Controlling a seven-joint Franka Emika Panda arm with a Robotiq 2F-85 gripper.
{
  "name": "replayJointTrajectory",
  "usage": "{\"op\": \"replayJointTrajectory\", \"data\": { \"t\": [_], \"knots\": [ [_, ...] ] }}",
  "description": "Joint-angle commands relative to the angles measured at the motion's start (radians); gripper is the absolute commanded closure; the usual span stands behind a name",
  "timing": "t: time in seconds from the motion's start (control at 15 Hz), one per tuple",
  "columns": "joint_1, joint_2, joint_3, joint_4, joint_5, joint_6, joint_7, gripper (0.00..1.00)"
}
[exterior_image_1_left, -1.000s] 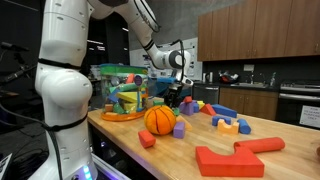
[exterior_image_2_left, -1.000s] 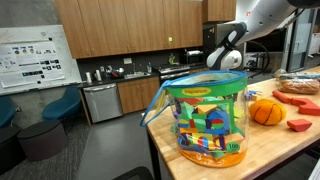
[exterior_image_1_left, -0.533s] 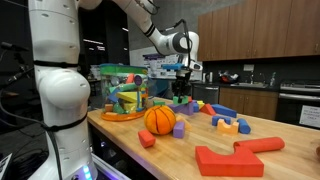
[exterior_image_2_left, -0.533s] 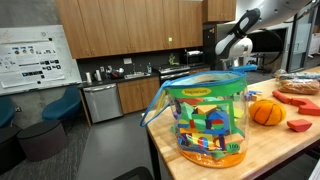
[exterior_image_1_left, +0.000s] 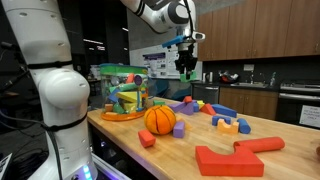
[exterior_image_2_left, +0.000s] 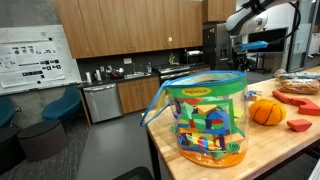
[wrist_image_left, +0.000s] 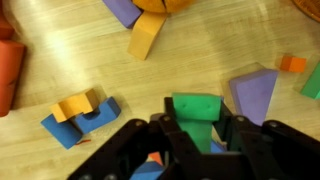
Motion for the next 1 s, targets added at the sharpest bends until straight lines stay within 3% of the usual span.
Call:
{"op": "replayJointTrajectory", "data": {
  "t": [0.0, 0.47, 0.93],
  "knots": [
    [0.005, -0.101, 0.030, 0.034, -0.075, -0.069, 0.025, 0.85],
    [0.052, -0.191, 0.157, 0.150, -0.216, -0.184, 0.057, 0.85],
    [0.165, -0.152, 0.344, 0.294, -0.392, -0.281, 0.102, 0.85]
  ]
}}
